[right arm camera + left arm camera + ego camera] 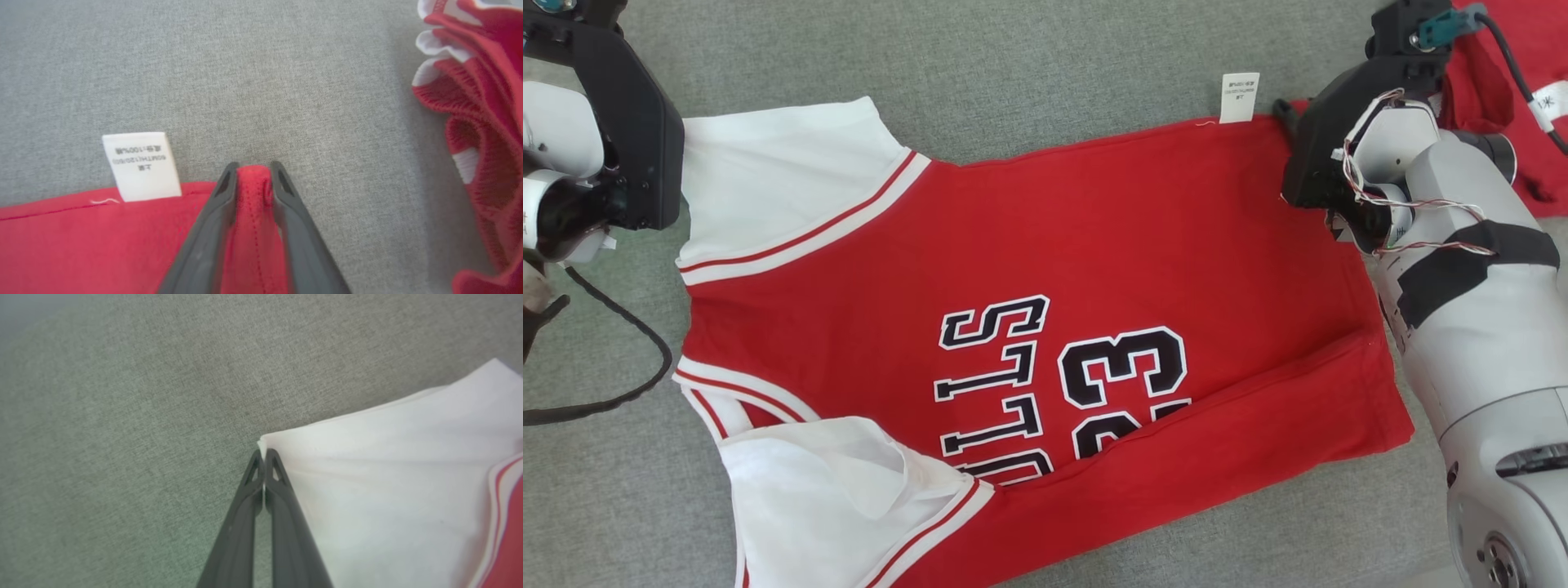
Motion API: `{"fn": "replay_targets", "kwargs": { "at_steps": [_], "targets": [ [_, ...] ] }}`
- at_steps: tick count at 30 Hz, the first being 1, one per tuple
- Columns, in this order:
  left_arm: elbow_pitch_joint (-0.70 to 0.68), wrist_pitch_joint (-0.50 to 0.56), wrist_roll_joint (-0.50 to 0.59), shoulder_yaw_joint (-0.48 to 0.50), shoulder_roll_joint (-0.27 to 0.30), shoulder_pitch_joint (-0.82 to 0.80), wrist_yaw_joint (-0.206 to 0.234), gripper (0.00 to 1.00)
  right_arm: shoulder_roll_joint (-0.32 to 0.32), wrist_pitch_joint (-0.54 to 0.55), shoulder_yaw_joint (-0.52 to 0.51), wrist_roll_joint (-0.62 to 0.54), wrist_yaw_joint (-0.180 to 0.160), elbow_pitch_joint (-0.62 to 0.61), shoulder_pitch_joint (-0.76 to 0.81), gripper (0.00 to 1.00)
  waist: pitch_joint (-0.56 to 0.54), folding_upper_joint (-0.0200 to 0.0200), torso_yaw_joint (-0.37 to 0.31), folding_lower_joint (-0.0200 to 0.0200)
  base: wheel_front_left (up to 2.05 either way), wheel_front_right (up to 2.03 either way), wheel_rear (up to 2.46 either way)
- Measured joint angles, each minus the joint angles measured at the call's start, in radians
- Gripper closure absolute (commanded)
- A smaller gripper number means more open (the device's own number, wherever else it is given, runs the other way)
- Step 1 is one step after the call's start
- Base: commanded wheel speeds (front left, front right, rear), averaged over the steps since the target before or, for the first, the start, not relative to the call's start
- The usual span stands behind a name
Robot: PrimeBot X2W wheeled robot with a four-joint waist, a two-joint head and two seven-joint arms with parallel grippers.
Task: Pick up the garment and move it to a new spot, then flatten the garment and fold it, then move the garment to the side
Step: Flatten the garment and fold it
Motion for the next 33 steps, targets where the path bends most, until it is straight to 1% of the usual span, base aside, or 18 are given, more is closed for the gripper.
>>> {"fn": "replay_targets", "kwargs": {
  "at_steps": [1, 2, 6, 12, 15, 20, 21, 25, 28, 31, 33],
  "targets": [
    [0.002, 0.0, 0.0, -0.001, -0.001, 0.0, -0.001, 1.0, 0.002, 0.001, -0.003, -0.011, 0.0, 0.012, -0.006, 0.95, 0.0, 0.0, 0.001, 0.0, 0.0, 0.0, 0.0],
    [0.003, 0.0, 0.0, -0.002, -0.001, 0.0, -0.002, 1.0, 0.004, 0.007, -0.005, -0.024, 0.0, 0.023, -0.012, 1.0, -0.001, 0.0, 0.002, 0.0, 0.0, 0.0, 0.0],
    [0.006, -0.007, -0.002, -0.007, -0.001, 0.0, -0.004, 1.0, 0.01, 0.007, -0.016, -0.053, 0.0, 0.05, -0.035, 1.0, -0.007, 0.0, 0.004, 0.0, 0.0, 0.0, 0.0],
    [-0.011, -0.128, 0.007, 0.0, 0.008, -0.01, -0.018, 1.0, 0.017, -0.08, -0.037, -0.073, 0.0, 0.047, -0.054, 1.0, -0.015, -0.0001, 0.007, 0.0, 0.0, 0.0, 0.0],
    [-0.026, -0.2, 0.01, 0.002, 0.008, -0.02, -0.021, 1.0, 0.024, -0.125, -0.035, -0.054, 0.0, 0.039, -0.053, 1.0, -0.02, 0.0, 0.012, 0.0, 0.0, 0.0, 0.0],
    [-0.024, -0.288, 0.01, -0.002, 0.008, -0.028, -0.027, 1.0, 0.015, -0.2, -0.009, -0.013, 0.0, 0.017, -0.037, 1.0, -0.029, -0.0001, 0.026, -0.0001, 0.0, 0.0, 0.0],
    [-0.024, -0.288, 0.01, -0.002, 0.008, -0.028, -0.027, 1.0, 0.015, -0.2, -0.009, -0.013, 0.0, 0.017, -0.037, 1.0, -0.029, -0.0001, 0.026, -0.0001, 0.0, 0.0, 0.0],
    [-0.029, -0.352, 0.0, -0.012, 0.007, -0.029, -0.028, 1.0, -0.011, -0.264, 0.034, 0.053, 0.0, -0.024, 0.002, 1.0, -0.042, 0.0, 0.04, 0.0, 0.0, 0.0, 0.0],
    [-0.086, -0.406, -0.019, -0.032, 0.02, -0.014, -0.029, 1.0, -0.04, -0.314, 0.077, 0.126, 0.0, -0.081, 0.051, 1.0, -0.055, -0.0001, 0.051, -0.0001, 0.0, 0.0, 0.0],
    [-0.169, -0.462, -0.047, -0.047, 0.042, 0.032, -0.029, 1.0, -0.08, -0.359, 0.151, 0.228, 0.0, -0.176, 0.135, 1.0, -0.071, -0.0002, 0.066, -0.0001, 0.0, 0.0, 0.0],
    [-0.224, -0.491, -0.067, -0.056, 0.065, 0.076, -0.029, 1.0, -0.124, -0.387, 0.214, 0.29, 0.0, -0.249, 0.206, 1.0, -0.085, -0.0002, 0.077, -0.0001, 0.0, 0.0, 0.0]
  ]
}}
